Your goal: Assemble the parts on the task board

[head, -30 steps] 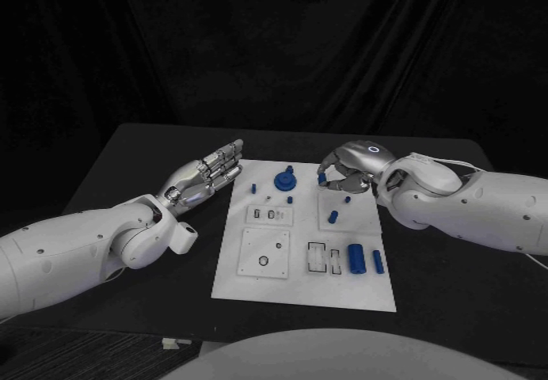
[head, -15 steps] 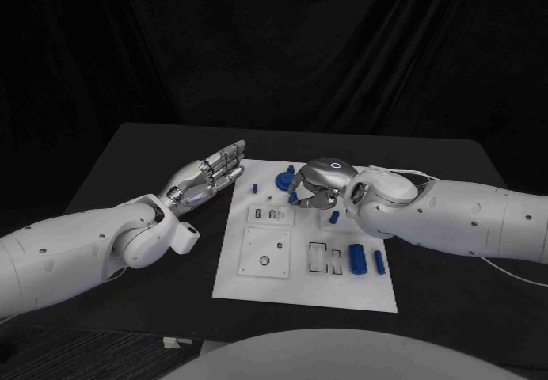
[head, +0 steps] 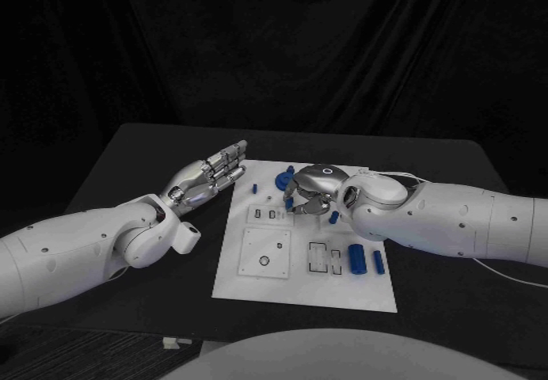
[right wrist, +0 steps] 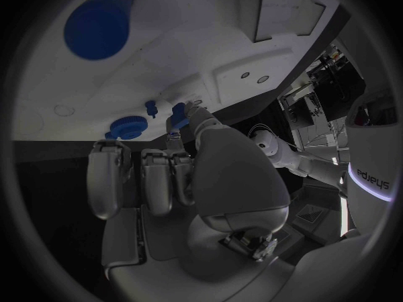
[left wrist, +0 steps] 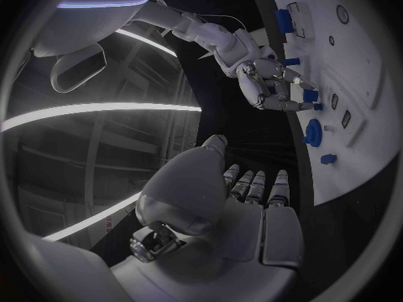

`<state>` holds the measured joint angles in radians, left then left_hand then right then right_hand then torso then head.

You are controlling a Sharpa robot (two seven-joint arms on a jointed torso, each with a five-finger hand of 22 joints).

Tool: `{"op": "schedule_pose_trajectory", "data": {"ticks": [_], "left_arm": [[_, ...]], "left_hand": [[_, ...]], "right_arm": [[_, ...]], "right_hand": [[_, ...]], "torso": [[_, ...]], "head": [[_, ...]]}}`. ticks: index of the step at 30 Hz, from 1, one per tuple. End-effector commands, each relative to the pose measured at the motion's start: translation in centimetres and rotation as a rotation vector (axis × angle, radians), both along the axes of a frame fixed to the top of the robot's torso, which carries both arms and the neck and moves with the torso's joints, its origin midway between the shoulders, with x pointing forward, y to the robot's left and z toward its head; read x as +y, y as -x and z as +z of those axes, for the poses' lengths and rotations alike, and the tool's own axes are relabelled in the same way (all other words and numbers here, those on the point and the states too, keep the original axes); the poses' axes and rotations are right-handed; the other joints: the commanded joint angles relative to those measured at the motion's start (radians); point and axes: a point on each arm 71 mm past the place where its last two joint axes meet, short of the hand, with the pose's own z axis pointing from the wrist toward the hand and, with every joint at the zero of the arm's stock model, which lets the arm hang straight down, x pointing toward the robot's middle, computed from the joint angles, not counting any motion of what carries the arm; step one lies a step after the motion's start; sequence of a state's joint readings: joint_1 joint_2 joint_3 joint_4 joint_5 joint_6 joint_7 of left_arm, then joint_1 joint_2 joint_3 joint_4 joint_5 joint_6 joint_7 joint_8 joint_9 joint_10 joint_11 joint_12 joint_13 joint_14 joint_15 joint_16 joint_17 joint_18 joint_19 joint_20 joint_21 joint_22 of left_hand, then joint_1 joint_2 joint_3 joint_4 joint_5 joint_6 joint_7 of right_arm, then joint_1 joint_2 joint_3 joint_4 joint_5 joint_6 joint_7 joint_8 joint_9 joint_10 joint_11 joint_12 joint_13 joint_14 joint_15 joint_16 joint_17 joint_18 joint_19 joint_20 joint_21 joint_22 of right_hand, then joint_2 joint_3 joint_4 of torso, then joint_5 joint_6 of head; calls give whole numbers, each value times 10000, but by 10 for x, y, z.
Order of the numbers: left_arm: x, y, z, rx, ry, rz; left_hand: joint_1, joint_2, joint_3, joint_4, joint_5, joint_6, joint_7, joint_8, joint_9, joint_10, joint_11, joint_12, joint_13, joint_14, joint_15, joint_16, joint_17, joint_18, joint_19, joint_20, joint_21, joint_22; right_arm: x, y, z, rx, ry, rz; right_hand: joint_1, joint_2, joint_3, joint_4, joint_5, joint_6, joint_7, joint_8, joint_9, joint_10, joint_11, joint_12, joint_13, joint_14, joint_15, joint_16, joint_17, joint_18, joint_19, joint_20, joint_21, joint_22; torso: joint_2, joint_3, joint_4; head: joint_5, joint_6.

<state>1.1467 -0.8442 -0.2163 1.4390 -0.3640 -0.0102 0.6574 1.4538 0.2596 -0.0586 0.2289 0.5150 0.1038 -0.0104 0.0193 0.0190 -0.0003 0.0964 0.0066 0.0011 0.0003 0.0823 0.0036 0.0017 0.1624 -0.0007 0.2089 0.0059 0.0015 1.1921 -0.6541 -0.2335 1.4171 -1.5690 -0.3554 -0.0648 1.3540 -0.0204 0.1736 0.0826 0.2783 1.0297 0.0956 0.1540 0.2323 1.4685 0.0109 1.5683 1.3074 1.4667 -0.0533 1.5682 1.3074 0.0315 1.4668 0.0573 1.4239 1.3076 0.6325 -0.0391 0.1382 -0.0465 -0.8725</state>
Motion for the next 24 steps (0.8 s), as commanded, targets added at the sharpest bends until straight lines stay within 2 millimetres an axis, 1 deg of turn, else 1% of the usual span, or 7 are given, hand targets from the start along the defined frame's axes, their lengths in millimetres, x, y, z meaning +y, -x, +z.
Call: {"op": "schedule_pose_trajectory", "data": {"ticks": [1,6,10,12,15,16,24], "left_arm": [[-2,1,1,-13,124,-123],[-2,0,0,3,115,-138],[-3,0,0,15,112,-153],[-3,0,0,17,113,-158],[-3,0,0,29,112,-172],[-3,0,0,38,109,-178],[-4,-1,-1,87,93,-218]], "left_hand": [[-73,7,54,-18,34,74,49,43,17,3,58,-66,-11,-3,93,-36,-17,176,7,91,-59,-15],[-73,7,54,-18,34,74,49,43,17,3,58,-66,-11,-3,93,-36,-17,176,7,91,-59,-15],[-72,12,61,-22,34,100,65,50,21,3,56,-66,-11,-3,93,-36,-17,176,7,93,-59,-15],[-72,12,61,-22,34,100,65,50,21,3,56,-66,-11,-3,93,-36,-17,176,7,93,-59,-15],[-72,12,61,-22,34,100,65,50,21,3,56,-66,-11,-3,93,-36,-17,176,7,93,-59,-15],[-72,12,61,-22,34,100,65,50,21,3,56,-66,-11,-3,93,-36,-17,176,7,93,-59,-15],[-71,25,79,-30,32,151,110,64,29,3,48,-66,-11,-3,94,-36,-17,177,7,95,-59,-15]], "right_arm": [[0,0,-4,198,224,-53],[2,0,-6,265,269,-36],[4,1,-8,337,311,-14],[5,1,-9,374,342,-11],[4,1,-11,437,403,-33],[4,0,-11,451,419,-39],[4,0,-14,553,522,-83]], "right_hand": [[-24,-71,7,-41,49,129,-67,-31,226,1023,61,25,2634,1041,73,26,2634,58,178,54,-25,2135],[-39,-78,6,-42,38,106,-58,-59,222,1023,68,25,2634,1041,87,26,2634,66,161,66,-56,2125],[-48,-95,5,-60,-90,64,-42,-116,217,1023,77,25,2634,1041,106,26,2634,77,134,90,-103,2110],[-52,-102,4,-69,-147,34,-33,-148,212,1023,80,25,2634,1041,111,26,2634,85,118,98,-132,2100],[-47,-127,8,-99,-258,-105,-2,-264,184,1023,60,25,2634,1041,111,26,2634,107,68,111,-216,2073],[-43,-138,12,-113,-284,-192,13,-328,168,1023,38,25,2634,1041,102,26,2634,113,54,112,-239,2066],[-56,-187,10,-149,-370,-500,30,-552,110,1023,8,25,2634,1041,78,26,2634,150,-36,100,-393,2019]], "torso": [[1,6,1],[5,8,4],[0,0,-15],[1,2,-10],[5,6,3],[5,5,2],[3,5,1]], "head": [[23,-2],[25,-2],[26,-2],[40,-2],[54,-2],[60,-2],[95,-2]]}}
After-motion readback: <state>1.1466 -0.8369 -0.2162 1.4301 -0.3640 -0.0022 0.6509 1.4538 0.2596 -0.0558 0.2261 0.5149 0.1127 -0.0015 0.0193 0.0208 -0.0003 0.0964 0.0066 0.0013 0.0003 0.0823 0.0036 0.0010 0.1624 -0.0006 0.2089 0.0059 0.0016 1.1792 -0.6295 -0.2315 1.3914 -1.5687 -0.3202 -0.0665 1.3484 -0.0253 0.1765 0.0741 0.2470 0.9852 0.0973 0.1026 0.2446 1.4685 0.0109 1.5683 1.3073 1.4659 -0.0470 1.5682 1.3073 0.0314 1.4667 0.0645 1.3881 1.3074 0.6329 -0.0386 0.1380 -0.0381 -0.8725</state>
